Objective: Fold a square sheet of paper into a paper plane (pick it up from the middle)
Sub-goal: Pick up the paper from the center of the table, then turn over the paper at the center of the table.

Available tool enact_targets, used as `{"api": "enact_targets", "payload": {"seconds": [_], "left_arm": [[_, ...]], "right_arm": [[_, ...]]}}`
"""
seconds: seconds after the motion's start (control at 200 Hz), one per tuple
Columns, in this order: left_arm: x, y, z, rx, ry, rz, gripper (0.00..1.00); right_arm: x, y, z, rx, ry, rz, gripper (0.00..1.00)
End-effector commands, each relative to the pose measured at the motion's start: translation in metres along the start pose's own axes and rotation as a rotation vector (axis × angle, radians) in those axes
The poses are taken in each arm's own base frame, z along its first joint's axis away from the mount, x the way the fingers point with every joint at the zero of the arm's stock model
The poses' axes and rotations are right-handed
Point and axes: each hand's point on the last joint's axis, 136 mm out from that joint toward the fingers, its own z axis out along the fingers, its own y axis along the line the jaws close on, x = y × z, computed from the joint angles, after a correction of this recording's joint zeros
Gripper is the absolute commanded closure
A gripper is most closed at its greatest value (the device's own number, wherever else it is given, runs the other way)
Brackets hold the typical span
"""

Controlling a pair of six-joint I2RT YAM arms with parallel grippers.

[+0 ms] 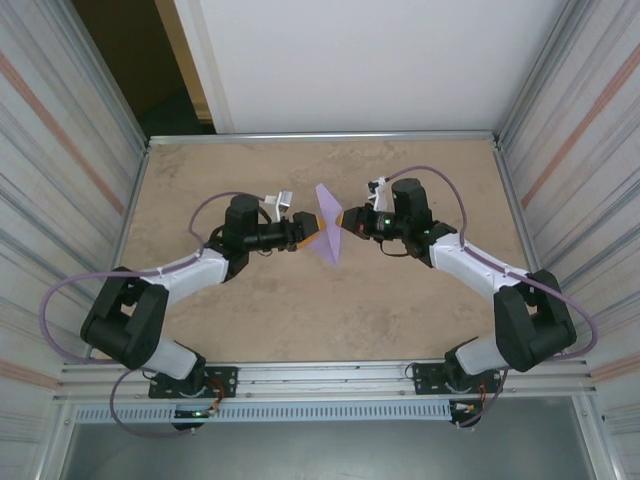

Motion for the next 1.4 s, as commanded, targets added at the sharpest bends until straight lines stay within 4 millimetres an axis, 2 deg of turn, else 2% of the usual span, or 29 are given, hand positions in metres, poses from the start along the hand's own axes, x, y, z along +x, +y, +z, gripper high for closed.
{"api": "enact_targets", "payload": {"seconds": [0.0,0.185,0.511,0.631,0.747,0.882,0.947,1.087,1.183,1.323,1.398], "left_arm": [[0.000,-0.026,0.008,0.096,0.036,0.035,0.35],[0.003,-0.039,0.020,0.140,0.077,0.058,0.40],[0.000,-0.045,0.022,0.173,0.073,0.067,0.67],[-0.001,-0.040,0.021,0.154,0.058,0.068,0.75],[-0.002,-0.040,0.020,0.152,0.050,0.077,0.83],[-0.002,-0.037,0.017,0.118,0.043,0.099,0.88],[-0.001,-0.034,0.016,0.087,0.042,0.116,0.89],[-0.003,-0.022,0.011,-0.038,0.052,0.177,0.88],[-0.007,-0.006,0.003,-0.209,0.059,0.238,0.89],[-0.016,0.027,-0.020,-0.579,0.084,0.370,0.89],[-0.028,0.040,-0.035,-0.798,0.081,0.464,0.89]], "right_arm": [[-0.005,0.023,-0.009,-0.089,-0.022,0.017,0.99],[-0.009,0.029,-0.012,-0.125,-0.031,0.034,0.99],[-0.013,0.030,-0.018,-0.145,-0.043,0.055,0.98],[-0.013,0.030,-0.020,-0.146,-0.044,0.058,0.95],[-0.010,0.027,-0.022,-0.135,-0.033,0.070,0.85],[-0.011,0.013,-0.040,-0.063,-0.076,0.082,0.59],[-0.011,0.002,-0.050,-0.005,-0.099,0.089,0.51],[-0.013,-0.023,-0.074,0.149,-0.158,0.075,0.43],[-0.014,-0.040,-0.091,0.287,-0.197,0.053,0.40],[-0.013,-0.056,-0.113,0.433,-0.244,0.029,0.37],[-0.012,-0.061,-0.121,0.478,-0.261,0.023,0.36]]}}
